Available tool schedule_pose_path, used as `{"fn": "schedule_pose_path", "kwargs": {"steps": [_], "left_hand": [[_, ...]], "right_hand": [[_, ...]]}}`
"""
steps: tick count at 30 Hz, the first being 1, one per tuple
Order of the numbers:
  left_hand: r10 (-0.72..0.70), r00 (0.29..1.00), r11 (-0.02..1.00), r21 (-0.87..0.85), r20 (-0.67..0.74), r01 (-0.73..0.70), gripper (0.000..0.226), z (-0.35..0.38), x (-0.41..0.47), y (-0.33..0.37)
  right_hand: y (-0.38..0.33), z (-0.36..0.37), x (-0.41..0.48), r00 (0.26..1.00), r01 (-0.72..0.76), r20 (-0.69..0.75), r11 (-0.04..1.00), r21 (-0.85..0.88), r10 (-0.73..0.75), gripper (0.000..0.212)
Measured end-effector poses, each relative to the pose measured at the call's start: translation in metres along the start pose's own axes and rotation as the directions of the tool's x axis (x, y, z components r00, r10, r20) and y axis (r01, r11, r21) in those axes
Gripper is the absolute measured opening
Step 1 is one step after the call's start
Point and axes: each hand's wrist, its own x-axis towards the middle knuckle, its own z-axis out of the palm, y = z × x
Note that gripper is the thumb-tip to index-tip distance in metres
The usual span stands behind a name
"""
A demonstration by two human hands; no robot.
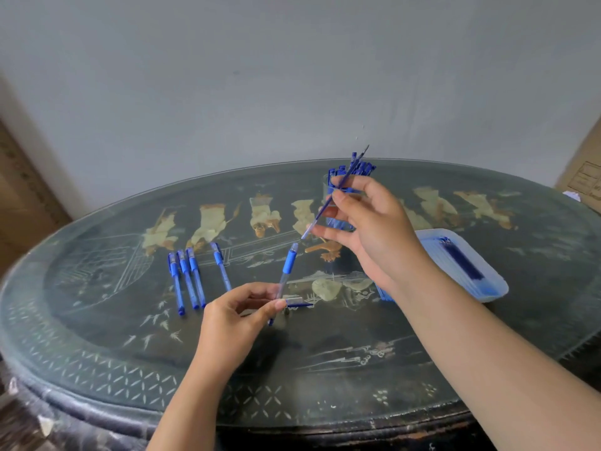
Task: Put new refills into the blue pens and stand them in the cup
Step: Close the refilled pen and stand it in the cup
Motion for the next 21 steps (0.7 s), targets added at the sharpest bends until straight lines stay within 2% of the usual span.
{"fn": "schedule_pose_path", "kwargs": {"steps": [7, 21], "left_hand": [[-0.001, 1.000, 1.000, 0.002, -0.018, 0.001, 0.016, -0.004, -0.001, 0.000], [-0.008, 1.000, 0.997, 0.076, 0.017, 0.007, 0.020, -0.010, -0.005, 0.006]], "right_hand": [[0.008, 0.010, 0.004, 1.000, -0.005, -0.012, 0.997, -0.078, 0.004, 0.015], [0.013, 0.014, 0.006, 1.000, 0.003, 0.003, 0.980, -0.198, -0.003, 0.015]]}}
